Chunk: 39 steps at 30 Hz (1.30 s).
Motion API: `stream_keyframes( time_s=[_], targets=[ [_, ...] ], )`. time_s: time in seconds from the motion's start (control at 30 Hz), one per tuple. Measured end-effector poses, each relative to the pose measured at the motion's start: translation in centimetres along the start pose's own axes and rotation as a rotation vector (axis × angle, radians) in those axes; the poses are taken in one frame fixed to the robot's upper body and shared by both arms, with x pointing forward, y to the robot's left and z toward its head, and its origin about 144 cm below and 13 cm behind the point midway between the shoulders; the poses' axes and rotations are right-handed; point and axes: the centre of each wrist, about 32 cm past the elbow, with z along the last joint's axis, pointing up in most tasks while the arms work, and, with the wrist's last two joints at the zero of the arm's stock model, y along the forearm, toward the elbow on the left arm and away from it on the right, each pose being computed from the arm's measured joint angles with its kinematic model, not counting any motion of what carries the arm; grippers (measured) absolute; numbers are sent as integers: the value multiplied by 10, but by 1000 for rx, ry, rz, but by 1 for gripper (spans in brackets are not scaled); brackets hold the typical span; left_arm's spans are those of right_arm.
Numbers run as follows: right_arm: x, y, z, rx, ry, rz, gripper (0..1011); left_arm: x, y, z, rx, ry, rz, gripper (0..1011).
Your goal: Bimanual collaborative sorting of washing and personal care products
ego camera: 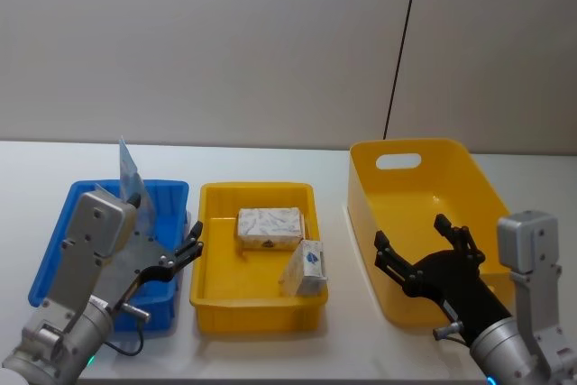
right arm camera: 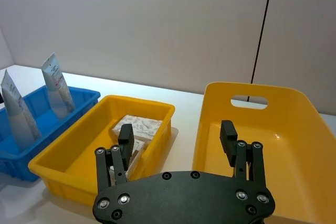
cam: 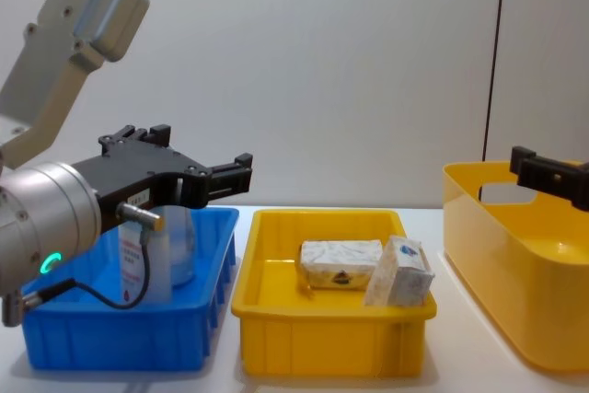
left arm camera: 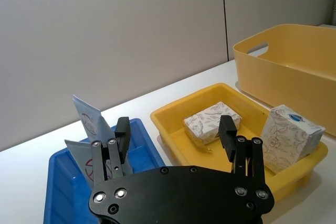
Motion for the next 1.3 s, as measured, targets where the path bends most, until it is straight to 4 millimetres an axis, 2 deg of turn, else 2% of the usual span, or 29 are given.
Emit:
stream_keyframes(
  time_s=[0.97, 1.17, 1.3],
  targets=[
    [-1, 0, 0, 0, 3, 0, 1004, 0, 0, 0, 0, 0, 0, 1002],
    [-7, 5, -1, -15, 21, -4, 1004, 0, 0, 0, 0, 0, 0, 1001],
    [-19, 14, -2, -49, 36, -13, 1003, 0, 0, 0, 0, 0, 0, 1001]
  ],
)
